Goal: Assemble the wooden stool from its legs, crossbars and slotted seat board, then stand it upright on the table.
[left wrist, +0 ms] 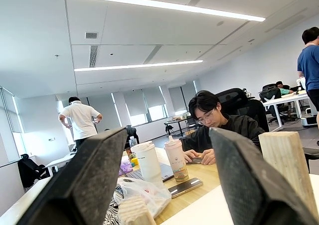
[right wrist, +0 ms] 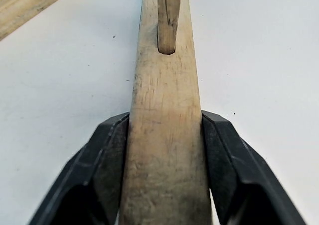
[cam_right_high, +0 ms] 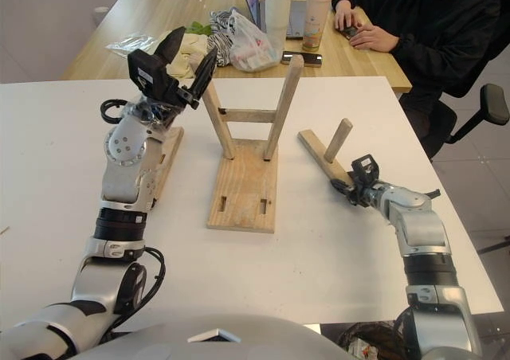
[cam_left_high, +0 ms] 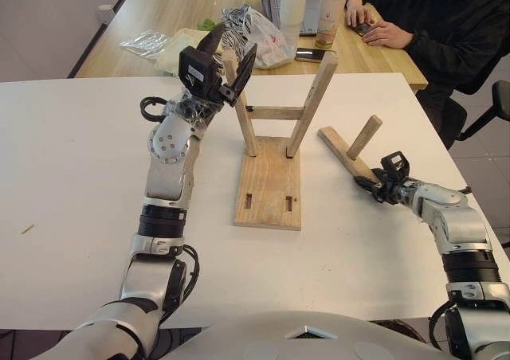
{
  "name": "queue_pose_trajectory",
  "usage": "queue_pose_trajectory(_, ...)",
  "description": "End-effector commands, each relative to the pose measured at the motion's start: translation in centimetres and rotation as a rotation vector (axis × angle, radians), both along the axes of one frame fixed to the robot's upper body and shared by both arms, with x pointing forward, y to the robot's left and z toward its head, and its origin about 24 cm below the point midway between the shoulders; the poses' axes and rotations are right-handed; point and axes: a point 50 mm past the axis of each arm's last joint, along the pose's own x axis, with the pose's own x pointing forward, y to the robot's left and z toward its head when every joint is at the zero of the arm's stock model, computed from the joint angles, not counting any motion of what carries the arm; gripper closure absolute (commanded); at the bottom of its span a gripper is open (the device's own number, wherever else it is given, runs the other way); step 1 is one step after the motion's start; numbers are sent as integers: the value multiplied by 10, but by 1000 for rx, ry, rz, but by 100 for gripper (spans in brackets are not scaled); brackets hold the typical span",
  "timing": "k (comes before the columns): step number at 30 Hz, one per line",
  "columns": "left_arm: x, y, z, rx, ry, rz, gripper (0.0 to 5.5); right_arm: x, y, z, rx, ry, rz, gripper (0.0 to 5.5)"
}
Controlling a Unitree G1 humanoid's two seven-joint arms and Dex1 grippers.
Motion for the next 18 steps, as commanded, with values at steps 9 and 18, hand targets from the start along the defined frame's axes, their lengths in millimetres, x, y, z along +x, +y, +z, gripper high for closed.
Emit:
queue_pose_trajectory(9,-5,-14,3,-200,216,-260,201,16,-1,133,232,-363,30,348)
queue_pose_trajectory(18,-39,-39,-13,-500,691,-929,122,-12,37,215,421,-377,360,348)
